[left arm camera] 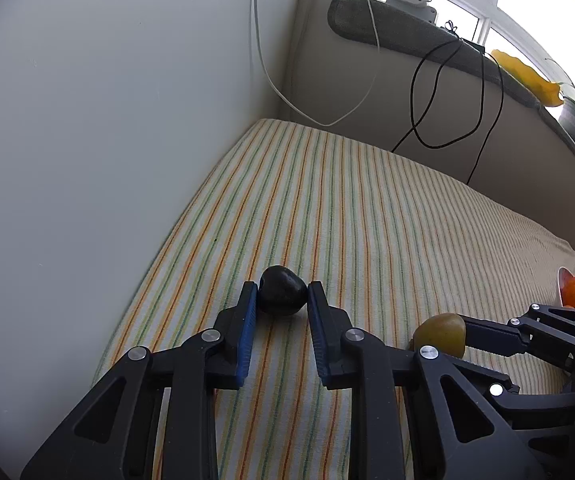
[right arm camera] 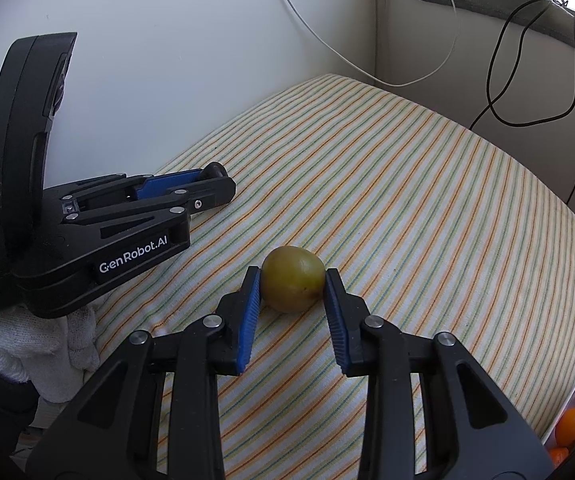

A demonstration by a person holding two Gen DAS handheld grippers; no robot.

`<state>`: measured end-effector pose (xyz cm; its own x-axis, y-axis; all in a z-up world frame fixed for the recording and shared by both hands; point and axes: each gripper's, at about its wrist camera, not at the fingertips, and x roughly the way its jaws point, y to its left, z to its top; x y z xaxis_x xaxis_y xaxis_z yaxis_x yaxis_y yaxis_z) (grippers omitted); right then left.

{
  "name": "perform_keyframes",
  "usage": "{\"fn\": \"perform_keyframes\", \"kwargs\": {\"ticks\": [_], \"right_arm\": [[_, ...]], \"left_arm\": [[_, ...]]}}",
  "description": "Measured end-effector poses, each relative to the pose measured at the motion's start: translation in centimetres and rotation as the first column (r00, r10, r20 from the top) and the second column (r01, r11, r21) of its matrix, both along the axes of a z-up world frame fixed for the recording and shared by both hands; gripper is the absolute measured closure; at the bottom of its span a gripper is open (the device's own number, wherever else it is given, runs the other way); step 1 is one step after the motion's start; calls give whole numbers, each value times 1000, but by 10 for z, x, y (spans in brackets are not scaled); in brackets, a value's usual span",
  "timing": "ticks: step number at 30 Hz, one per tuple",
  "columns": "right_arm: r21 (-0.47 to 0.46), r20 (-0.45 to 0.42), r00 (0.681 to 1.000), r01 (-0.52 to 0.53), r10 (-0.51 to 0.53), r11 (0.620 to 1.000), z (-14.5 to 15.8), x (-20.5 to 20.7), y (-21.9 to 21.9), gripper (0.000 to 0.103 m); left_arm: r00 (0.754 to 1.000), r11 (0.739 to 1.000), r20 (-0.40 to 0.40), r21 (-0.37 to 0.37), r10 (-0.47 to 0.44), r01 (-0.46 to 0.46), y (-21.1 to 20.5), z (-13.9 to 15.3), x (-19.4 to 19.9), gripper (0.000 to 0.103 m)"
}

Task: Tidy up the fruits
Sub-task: 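Carry the yellow-green plum and black plum into the plate with both tools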

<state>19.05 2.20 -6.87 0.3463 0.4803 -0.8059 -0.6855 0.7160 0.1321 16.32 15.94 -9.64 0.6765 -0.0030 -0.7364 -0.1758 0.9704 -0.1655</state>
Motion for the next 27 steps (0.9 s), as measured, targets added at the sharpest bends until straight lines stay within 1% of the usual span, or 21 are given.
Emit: {"fn": "perform_keyframes", "kwargs": {"ticks": [2,6,10,15,18,27], "right_arm": [[0,8,1000,6,-6,1000,2,-2,-1,70],[9,26,1000,12,-12,1000,11,-8,-9,71],[21,49,998,26,-27,999,23,-21,-25,71],[38,91,994,62,-66,997,39,-40,-54,71],[62,101,990,91,-97,994,49,-51,-76,71],[87,145,970,186,-197,979,71,-71,-137,71]], "left_arm": [[1000,1000,12,-2,-3,3,-1,3,-2,80],[999,999,31,-34,-14,15,-4,8,-9,80],[997,998,57,-49,-47,50,-17,18,-17,80],[990,992,99,-66,-102,108,-42,36,-24,80],[983,987,119,-72,-137,146,-60,45,-29,80],[955,961,157,-76,-253,267,-121,66,-33,80]]}}
